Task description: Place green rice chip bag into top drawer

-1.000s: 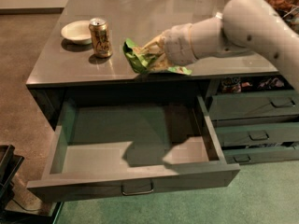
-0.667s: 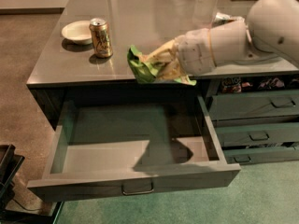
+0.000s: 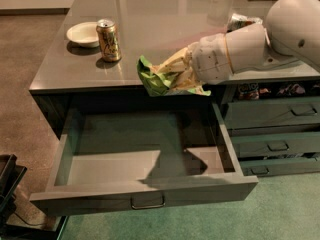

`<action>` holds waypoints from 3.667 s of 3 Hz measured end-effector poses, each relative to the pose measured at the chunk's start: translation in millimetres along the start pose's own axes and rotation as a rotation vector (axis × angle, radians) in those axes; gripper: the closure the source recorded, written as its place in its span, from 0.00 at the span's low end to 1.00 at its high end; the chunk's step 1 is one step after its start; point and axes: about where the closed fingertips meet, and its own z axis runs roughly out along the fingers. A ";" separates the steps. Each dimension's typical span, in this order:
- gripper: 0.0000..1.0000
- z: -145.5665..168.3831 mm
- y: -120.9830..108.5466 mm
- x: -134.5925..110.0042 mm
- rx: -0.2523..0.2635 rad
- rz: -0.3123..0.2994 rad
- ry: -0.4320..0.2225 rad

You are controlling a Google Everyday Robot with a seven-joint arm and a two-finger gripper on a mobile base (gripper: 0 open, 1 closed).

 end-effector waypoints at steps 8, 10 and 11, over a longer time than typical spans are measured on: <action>1.00 96.2 133.4 -96.4 -0.115 -0.149 -0.449; 1.00 130.7 169.4 -55.9 -0.279 -0.338 -0.301; 1.00 130.7 169.4 -55.9 -0.280 -0.338 -0.301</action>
Offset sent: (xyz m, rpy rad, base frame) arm -0.1104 -0.0029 0.0033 -0.0392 0.0945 0.2464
